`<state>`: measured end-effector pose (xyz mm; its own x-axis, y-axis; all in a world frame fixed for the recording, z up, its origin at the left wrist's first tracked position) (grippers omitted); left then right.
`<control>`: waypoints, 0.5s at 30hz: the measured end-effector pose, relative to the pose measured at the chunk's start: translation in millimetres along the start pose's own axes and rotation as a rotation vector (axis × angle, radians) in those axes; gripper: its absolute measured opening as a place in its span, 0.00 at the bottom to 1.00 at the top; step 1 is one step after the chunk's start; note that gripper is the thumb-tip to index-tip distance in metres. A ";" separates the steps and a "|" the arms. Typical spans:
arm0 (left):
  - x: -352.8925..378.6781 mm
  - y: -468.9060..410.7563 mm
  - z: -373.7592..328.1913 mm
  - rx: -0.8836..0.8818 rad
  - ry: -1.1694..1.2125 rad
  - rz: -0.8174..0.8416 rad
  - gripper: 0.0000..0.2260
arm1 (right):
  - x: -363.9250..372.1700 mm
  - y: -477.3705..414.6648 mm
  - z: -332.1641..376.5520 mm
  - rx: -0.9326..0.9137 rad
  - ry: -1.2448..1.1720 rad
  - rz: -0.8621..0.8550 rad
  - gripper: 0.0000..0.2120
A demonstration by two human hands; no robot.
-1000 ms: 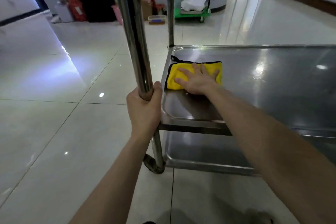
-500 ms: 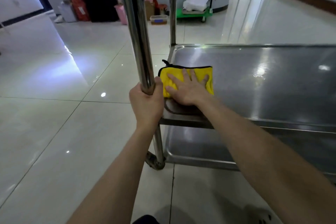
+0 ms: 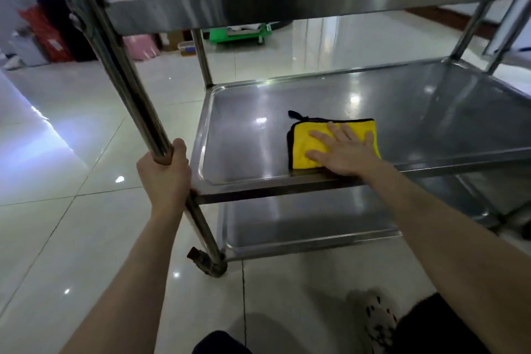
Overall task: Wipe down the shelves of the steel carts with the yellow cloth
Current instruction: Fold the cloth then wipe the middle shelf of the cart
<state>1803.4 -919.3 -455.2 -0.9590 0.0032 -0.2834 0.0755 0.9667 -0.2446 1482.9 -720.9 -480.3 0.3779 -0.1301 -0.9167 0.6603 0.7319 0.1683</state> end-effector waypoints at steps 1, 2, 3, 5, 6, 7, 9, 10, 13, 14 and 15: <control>0.6 0.0 1.6 0.003 -0.004 -0.005 0.18 | -8.4 -11.1 -12.6 0.056 -0.004 -0.010 0.42; 1.1 -0.1 3.5 0.010 -0.008 -0.010 0.17 | -14.6 -23.3 -19.8 0.100 -0.012 -0.022 0.42; 1.7 0.2 4.9 0.017 -0.005 -0.014 0.16 | -18.5 -36.1 -21.7 0.129 -0.022 -0.034 0.41; 2.6 0.3 7.3 0.025 0.012 -0.019 0.16 | -20.2 -61.8 -9.9 0.155 -0.026 -0.044 0.42; 3.1 0.8 8.0 0.025 0.024 -0.023 0.16 | -18.9 -74.5 3.2 0.154 -0.023 -0.042 0.43; 3.7 1.7 8.1 0.025 0.035 -0.030 0.16 | -15.9 -86.6 20.6 0.144 -0.019 -0.039 0.44; 4.8 3.5 7.9 0.024 0.061 -0.046 0.15 | -5.4 -106.3 66.0 0.094 -0.003 -0.028 0.45; 5.4 4.2 7.9 0.024 0.069 -0.052 0.16 | 2.7 -111.4 92.3 0.053 0.012 -0.014 0.44; 5.5 5.2 5.9 0.022 0.071 -0.052 0.20 | 34.0 -103.3 168.4 -0.110 0.047 0.045 0.43; 5.0 5.0 5.6 0.022 0.069 -0.050 0.19 | 44.9 -93.5 187.1 -0.162 0.054 0.059 0.43; 4.6 4.7 5.2 0.021 0.069 -0.049 0.18 | 55.1 -81.4 200.4 -0.209 0.063 0.066 0.42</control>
<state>1800.7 -916.1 -462.4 -0.9781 -0.0260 -0.2065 0.0329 0.9605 -0.2765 1579.9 -921.7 -471.8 0.3703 -0.0404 -0.9280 0.4842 0.8610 0.1557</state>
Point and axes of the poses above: each hand's wrist, its own y-axis away from the middle knuckle, its own x-axis out of the palm, z = x × y, the point moved 1 cm from there along -y, towards the middle knuckle, and after that the axes turned 13 degrees about -y, right-handed, at the moved point
